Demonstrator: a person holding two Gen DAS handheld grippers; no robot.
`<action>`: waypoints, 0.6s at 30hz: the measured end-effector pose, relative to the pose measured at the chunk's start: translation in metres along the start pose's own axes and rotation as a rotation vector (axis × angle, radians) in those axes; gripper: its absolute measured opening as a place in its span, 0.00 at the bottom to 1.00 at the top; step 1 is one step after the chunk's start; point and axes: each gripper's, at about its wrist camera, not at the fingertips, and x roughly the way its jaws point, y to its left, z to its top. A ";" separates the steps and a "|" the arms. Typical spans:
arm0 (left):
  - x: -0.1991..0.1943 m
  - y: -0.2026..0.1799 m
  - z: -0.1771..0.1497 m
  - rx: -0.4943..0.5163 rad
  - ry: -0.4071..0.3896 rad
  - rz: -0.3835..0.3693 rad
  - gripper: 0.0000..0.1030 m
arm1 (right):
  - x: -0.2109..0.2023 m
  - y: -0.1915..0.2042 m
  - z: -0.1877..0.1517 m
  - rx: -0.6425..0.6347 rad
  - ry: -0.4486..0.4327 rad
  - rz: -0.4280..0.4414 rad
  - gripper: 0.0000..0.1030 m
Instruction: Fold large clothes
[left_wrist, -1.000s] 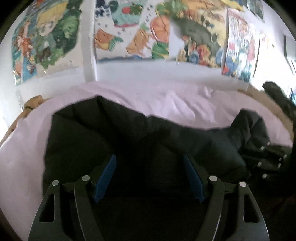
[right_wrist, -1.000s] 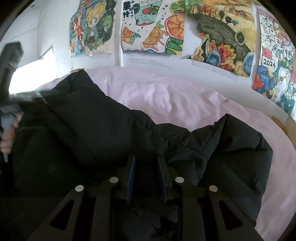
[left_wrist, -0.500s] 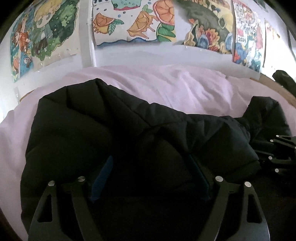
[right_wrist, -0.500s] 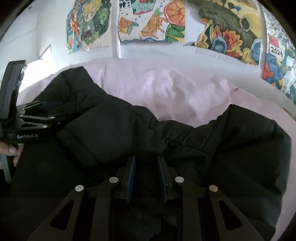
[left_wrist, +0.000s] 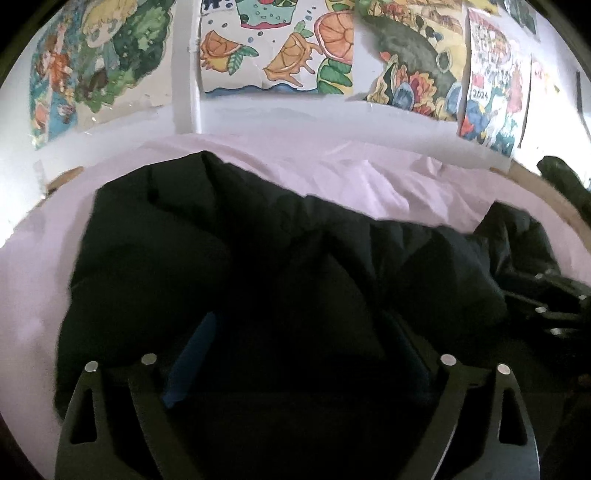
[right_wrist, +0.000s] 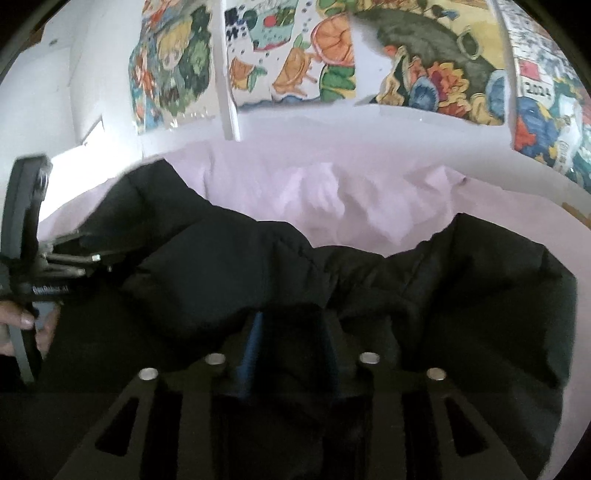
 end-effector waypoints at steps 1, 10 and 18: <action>-0.004 -0.004 -0.002 0.014 0.009 0.017 0.87 | -0.004 0.003 0.000 0.001 -0.001 -0.003 0.48; -0.057 -0.021 -0.024 0.053 0.124 0.035 0.87 | -0.064 0.040 -0.020 -0.055 0.084 -0.107 0.80; -0.101 -0.024 -0.086 0.020 0.446 -0.001 0.87 | -0.121 0.050 -0.051 0.070 0.286 -0.094 0.83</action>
